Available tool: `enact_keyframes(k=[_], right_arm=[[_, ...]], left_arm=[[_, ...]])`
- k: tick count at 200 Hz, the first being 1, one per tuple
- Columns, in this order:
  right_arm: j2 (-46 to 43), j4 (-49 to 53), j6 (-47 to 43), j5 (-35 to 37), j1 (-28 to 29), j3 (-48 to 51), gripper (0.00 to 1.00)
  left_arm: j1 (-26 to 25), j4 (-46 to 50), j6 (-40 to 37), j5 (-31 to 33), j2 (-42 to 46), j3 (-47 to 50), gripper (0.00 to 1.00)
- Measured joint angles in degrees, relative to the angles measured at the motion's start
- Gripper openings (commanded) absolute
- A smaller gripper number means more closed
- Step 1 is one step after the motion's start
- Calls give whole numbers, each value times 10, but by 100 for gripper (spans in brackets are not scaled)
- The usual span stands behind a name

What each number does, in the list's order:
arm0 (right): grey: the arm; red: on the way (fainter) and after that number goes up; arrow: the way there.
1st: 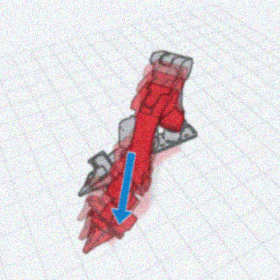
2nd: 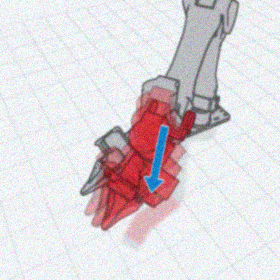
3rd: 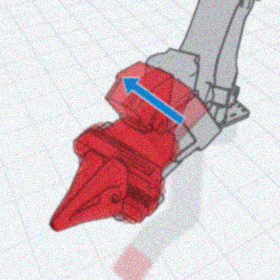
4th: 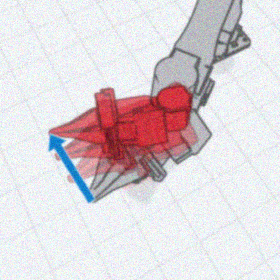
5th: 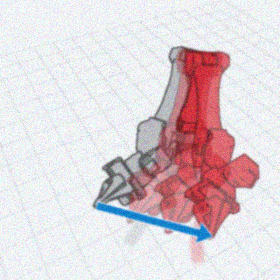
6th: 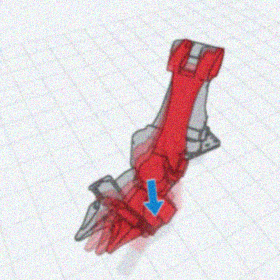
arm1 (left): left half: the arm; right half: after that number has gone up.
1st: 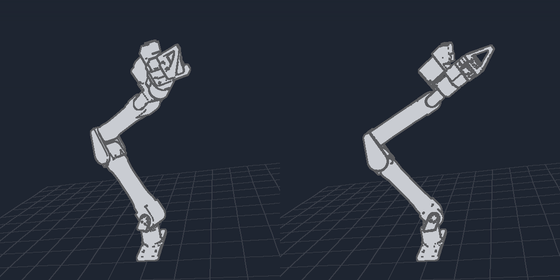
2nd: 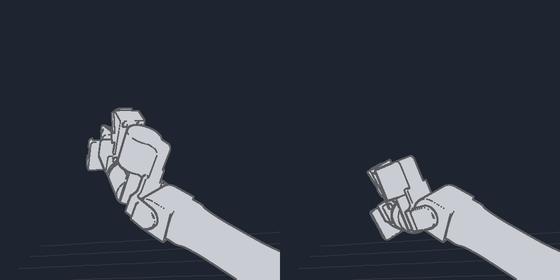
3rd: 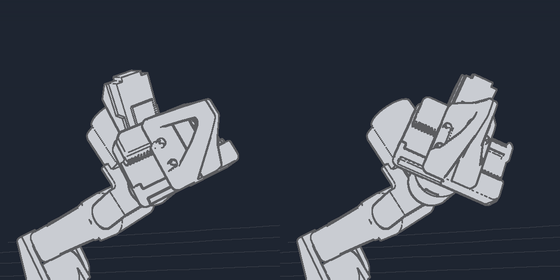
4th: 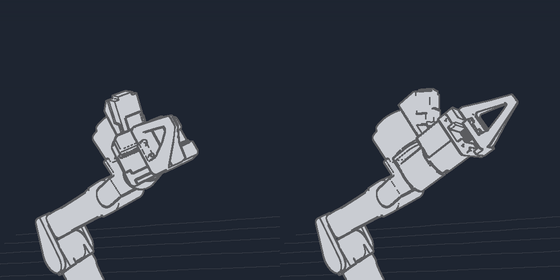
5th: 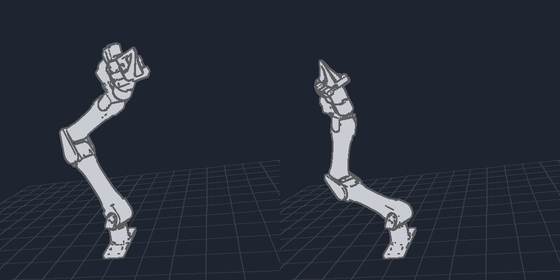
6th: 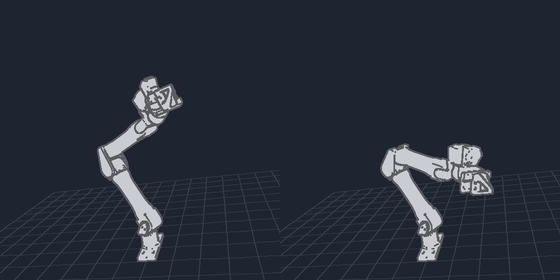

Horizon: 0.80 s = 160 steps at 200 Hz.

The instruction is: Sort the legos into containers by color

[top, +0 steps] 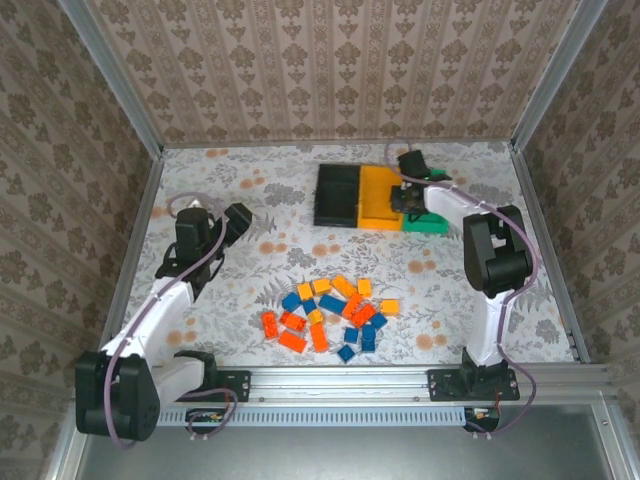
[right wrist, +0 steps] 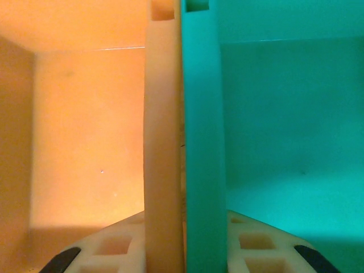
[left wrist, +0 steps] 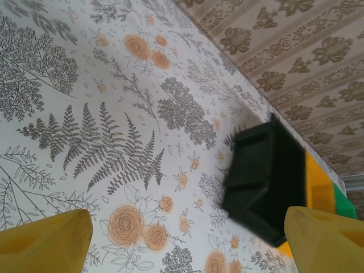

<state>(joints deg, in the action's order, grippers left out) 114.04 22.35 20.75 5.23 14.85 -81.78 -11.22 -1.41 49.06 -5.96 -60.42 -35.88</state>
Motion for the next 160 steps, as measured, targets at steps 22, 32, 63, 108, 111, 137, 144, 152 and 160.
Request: enact_keyframes(k=[22,32,63,108,111,137,144,152,160], right_arm=[[-1,-2,12,4,61,2,0],[-1,-3,17,6,82,3,0],[-1,-3,35,19,125,3,0],[-17,-4,82,51,165,27,0],[-19,-4,85,54,169,29,0],[-33,-9,117,75,196,50,0],[-37,-11,124,80,204,56,0],[-38,-11,129,85,211,57,0],[-38,-11,133,89,217,57,0]], left_arm=[[-5,21,-6,10,36,1,89],[-8,28,-7,15,51,4,89],[-11,47,-9,22,78,15,90],[-12,62,-9,24,82,26,89],[-12,62,-9,24,82,27,90],[-12,64,-9,24,82,30,90],[-12,64,-9,24,83,30,90],[-12,64,-9,24,84,31,90],[-12,64,-9,24,84,32,90]])
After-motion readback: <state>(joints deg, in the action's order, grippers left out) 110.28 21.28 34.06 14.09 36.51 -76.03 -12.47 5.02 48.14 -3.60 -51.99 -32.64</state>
